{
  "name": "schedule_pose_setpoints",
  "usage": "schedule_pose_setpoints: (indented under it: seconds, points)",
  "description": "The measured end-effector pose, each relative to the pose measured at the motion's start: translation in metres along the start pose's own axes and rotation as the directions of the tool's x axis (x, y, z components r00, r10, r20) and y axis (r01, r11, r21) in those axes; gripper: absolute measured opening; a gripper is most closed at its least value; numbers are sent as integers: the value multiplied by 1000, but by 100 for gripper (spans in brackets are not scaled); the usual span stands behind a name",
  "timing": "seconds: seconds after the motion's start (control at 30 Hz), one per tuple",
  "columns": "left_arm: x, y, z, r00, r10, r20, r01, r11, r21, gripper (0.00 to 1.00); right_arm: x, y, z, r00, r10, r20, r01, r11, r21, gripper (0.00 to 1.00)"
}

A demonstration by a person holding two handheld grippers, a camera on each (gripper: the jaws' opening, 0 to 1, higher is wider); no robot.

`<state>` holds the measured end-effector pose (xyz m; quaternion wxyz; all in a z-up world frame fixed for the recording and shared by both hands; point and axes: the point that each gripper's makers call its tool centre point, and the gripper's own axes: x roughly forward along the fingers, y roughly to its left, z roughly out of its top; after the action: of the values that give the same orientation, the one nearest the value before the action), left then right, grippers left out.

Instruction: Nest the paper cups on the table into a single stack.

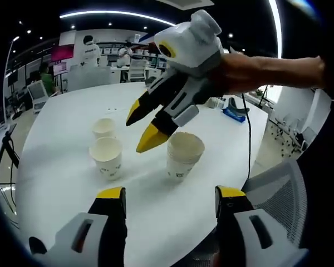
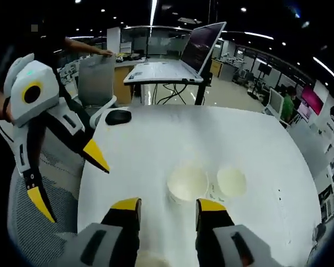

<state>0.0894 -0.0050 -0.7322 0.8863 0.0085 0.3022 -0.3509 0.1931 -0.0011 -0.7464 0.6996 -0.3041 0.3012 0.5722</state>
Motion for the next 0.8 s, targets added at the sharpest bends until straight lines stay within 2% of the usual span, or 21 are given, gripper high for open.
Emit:
schedule_pose_setpoints:
  seconds: [0.17, 0.37, 0.53, 0.6, 0.73, 0.8]
  points:
    - [-2, 1, -2, 1000, 5, 3, -5, 1000, -10, 63, 5, 3, 8, 1000, 20, 1, -20, 1000, -9, 37]
    - [-3, 2, -3, 1000, 9, 4, -9, 1000, -17, 63, 25, -2, 13, 999, 40, -21, -41, 999, -9, 35]
    - [-4, 4, -4, 1000, 15, 8, -15, 1000, -24, 63, 44, -3, 7, 996, 62, -58, -62, 998, 2, 32]
    - [-4, 5, -5, 1000, 16, 8, -15, 1000, -26, 63, 47, 2, 3, 994, 87, -70, -85, 996, 30, 31]
    - [-6, 6, -6, 1000, 19, 8, -19, 999, -27, 63, 62, 0, -3, 992, 87, -94, -85, 996, 20, 29]
    - [-7, 7, -7, 1000, 21, 11, -21, 999, -31, 63, 58, 2, -1, 991, 86, -103, -84, 996, 19, 27]
